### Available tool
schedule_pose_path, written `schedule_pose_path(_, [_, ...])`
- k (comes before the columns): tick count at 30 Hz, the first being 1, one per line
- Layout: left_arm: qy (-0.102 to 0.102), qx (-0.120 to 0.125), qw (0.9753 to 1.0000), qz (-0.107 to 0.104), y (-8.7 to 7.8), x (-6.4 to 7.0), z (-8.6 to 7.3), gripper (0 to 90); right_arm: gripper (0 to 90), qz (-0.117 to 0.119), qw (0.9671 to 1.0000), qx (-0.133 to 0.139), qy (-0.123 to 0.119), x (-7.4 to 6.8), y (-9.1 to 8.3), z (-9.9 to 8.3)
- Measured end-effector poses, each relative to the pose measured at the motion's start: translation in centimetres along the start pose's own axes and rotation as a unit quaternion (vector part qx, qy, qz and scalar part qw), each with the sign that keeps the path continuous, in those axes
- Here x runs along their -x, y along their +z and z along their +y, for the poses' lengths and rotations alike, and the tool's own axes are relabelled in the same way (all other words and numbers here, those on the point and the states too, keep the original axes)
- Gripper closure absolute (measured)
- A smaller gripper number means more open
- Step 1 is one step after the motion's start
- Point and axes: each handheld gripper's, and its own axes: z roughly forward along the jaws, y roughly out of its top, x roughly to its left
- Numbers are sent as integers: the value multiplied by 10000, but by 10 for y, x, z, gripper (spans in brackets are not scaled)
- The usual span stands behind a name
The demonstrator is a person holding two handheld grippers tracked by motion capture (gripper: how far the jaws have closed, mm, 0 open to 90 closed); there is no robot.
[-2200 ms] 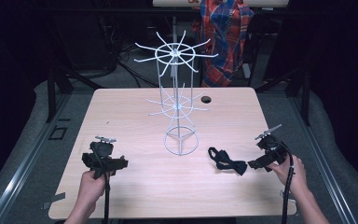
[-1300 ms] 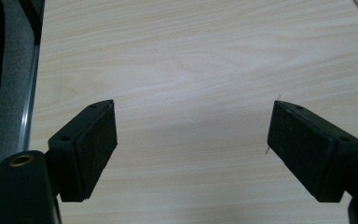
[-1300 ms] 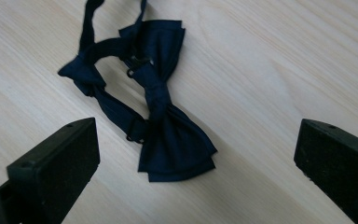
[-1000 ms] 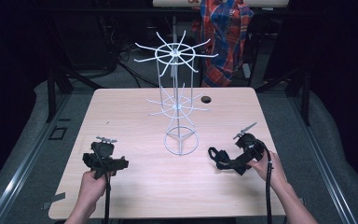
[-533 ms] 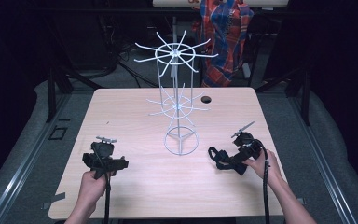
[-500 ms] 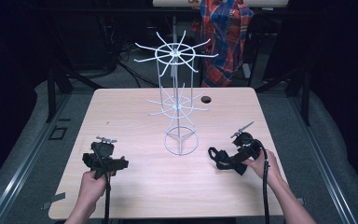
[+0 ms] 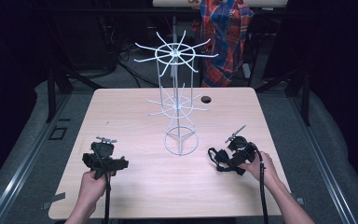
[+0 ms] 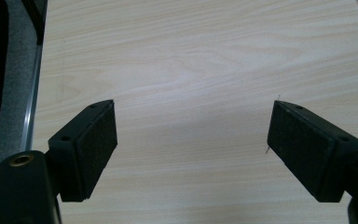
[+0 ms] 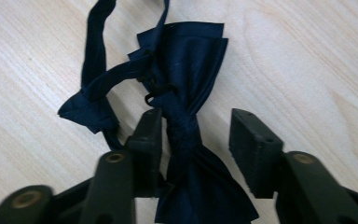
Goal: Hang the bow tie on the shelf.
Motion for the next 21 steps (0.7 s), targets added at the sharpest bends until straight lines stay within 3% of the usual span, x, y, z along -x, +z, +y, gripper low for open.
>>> schedule_pose_path(5, [-13,4,10000,19,-1,1,0,162,716,-130,9997,-127,-156,-7,3,0])
schedule_pose_path(13, [-45,43,10000,57,-2,-1,-1,162,756,-310,9991,-178,-244,-8,-2,1])
schedule_pose_path(17, [-46,37,10000,62,-1,-1,0,162,757,-233,9995,87,-168,-9,-7,1])
schedule_pose_path(19, [-46,32,10000,72,-1,-1,0,162,757,-251,9994,79,-207,-8,-12,1])
schedule_pose_path(20, [-38,32,10000,62,0,-1,0,162,757,-246,9994,251,-73,-10,-10,0])
schedule_pose_path(21, [-38,33,10000,63,0,-1,0,162,757,-262,9994,120,-209,-8,-15,1])
